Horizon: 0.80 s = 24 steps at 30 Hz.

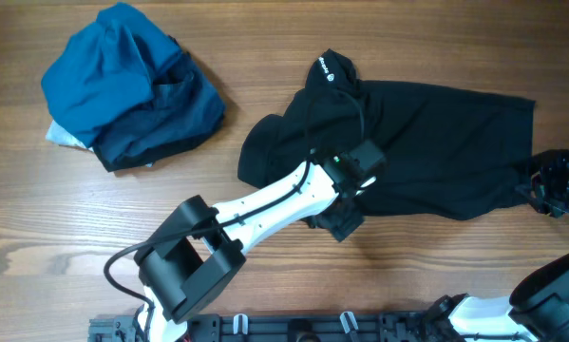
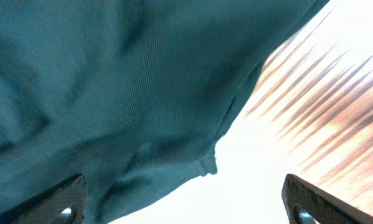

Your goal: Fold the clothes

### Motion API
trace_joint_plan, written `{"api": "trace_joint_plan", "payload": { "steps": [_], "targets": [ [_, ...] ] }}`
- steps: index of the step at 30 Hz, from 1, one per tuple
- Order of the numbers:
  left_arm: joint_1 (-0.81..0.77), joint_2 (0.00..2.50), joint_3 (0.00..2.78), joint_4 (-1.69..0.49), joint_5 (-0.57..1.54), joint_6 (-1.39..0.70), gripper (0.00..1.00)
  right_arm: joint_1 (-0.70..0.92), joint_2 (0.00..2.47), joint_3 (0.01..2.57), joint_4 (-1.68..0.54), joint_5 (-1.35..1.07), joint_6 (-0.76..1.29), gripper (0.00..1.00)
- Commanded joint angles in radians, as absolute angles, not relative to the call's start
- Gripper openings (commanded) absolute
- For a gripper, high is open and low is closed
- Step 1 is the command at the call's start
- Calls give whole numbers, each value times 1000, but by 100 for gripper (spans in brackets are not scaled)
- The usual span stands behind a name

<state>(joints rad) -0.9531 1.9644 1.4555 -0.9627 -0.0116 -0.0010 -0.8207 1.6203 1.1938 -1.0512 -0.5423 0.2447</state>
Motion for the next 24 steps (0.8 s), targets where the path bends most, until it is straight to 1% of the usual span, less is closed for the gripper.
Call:
{"api": "trace_joint_plan", "payload": {
  "steps": [1,2,4,5,7,9,12,15,16,17,20,21,24],
  "targets": [
    [-977,1955,1494,-981,-7,-37,86,-815,1617,1200,-1044,-551,235,51],
    [-988,1972,1489,-985,3,-34,45,-815,1617,1200,-1043,-551,236,51],
    [-997,1988,1481,-984,3,-34,27,-815,1617,1200,-1040,-551,236,51],
    [-1002,1995,1475,-984,4,-34,27,-815,1617,1200,-1040,-551,236,52],
    [-1012,2010,1454,-988,31,-34,35,-815,1617,1200,-1040,-551,236,52],
    [-1024,2022,1422,-989,86,-34,36,-815,1617,1200,-1040,-551,236,52],
    [-1040,2042,1390,-957,46,-30,38,-815,1617,1200,-1038,-551,236,52],
    [-1037,2056,1383,-915,-1,-30,44,-815,1617,1200,-1038,-551,236,52],
    [-1034,2059,1379,-893,-40,-31,56,-815,1617,1200,-1040,-551,235,52],
    [-1033,2060,1374,-873,-70,-31,59,-815,1617,1199,-1040,-551,235,52],
    [-1029,2060,1374,-856,-88,-31,58,-815,1617,1198,-1040,-551,236,52],
    [-1029,2060,1375,-871,-88,-31,53,-815,1617,1197,-1040,-551,235,52],
    [-1037,2059,1388,-927,-89,-31,49,-815,1617,1198,-1039,-551,235,52]
  ]
}}
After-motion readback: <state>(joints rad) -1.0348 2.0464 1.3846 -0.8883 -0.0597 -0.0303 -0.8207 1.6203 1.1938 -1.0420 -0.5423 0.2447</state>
